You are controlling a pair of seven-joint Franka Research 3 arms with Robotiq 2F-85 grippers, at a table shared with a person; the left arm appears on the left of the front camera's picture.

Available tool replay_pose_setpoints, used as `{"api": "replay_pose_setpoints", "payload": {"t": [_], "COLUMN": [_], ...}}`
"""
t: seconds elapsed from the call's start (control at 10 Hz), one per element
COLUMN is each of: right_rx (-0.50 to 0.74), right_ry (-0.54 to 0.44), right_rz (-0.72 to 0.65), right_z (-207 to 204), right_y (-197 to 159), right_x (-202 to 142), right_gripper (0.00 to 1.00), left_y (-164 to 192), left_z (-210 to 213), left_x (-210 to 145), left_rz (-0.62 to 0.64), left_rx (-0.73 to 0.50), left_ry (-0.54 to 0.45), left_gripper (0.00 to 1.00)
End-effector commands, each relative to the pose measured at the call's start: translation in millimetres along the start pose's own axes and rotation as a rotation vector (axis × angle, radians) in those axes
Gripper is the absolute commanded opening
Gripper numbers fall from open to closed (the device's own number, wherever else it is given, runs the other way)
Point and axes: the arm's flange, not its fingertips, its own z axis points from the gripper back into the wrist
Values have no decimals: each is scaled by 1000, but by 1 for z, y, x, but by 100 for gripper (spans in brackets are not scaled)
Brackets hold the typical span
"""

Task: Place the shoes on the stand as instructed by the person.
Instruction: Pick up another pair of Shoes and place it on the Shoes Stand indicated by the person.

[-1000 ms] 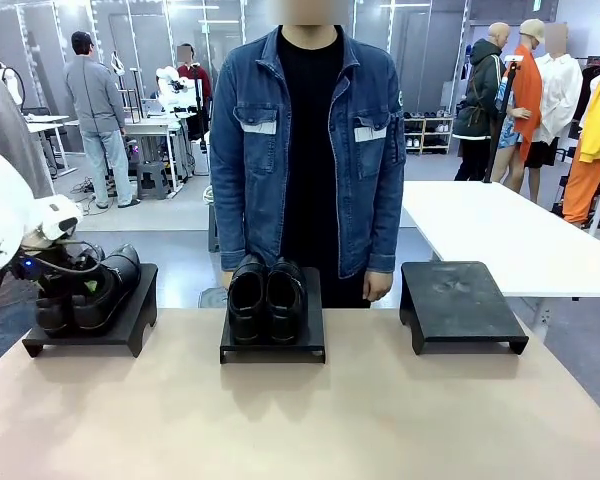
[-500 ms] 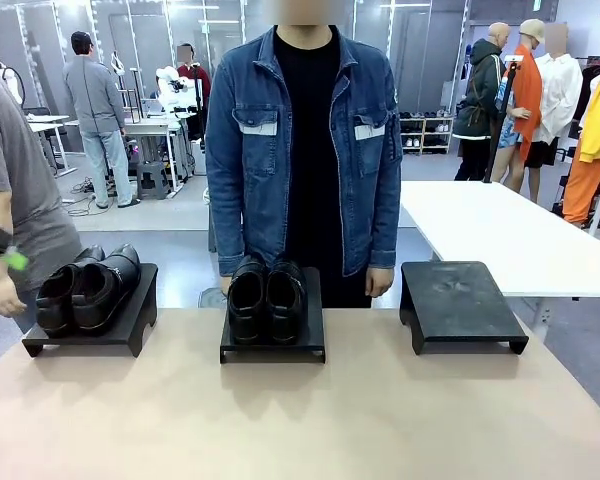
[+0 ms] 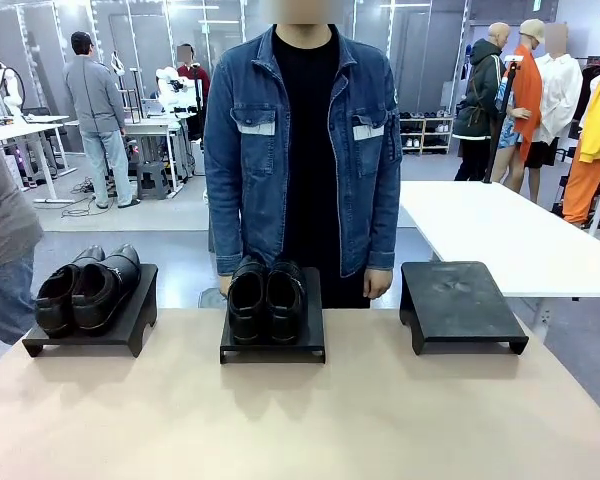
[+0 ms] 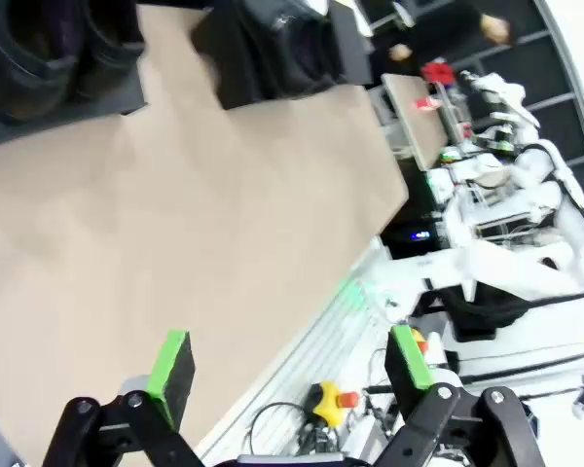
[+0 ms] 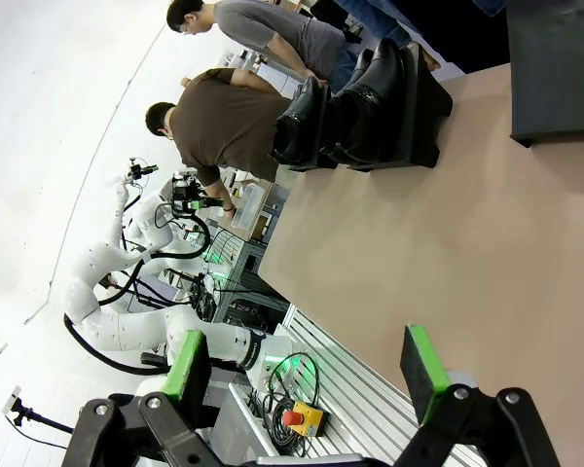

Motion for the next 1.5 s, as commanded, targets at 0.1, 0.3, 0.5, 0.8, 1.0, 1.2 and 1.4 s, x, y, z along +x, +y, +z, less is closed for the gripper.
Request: {"api": "replay_pose_setpoints", "payload": {"t": [0.1, 0.3, 0.5, 0.8, 1.0, 1.2, 1.4], "right_rx": [11, 11, 11, 11, 11, 11, 11], "right_ry": [-9, -9, -9, -9, -9, -9, -9], "right_rz": [20, 20, 20, 20, 20, 20, 20], "right_z": [2, 2, 2, 2, 2, 2, 2], "right_y": [0, 0, 0, 0, 0, 0, 0], "right_x": [0, 0, 0, 0, 0, 0, 0], "right_gripper": [100, 100, 100, 100, 100, 100, 100], "left_y": [42, 63, 78, 83, 79, 79, 79], "left_z": [5, 24, 28, 31, 24, 24, 24], "left_x": [-23, -39, -43, -30, -46, -46, -46], "left_rz": [20, 34, 53, 78, 72, 72, 72], "left_rx": [-167, -226, -262, -232, -252, -252, -252], "left_ry": [-77, -116, -89, -79, -82, -82, -82], "left_gripper": [100, 100, 100, 100, 100, 100, 100]}}
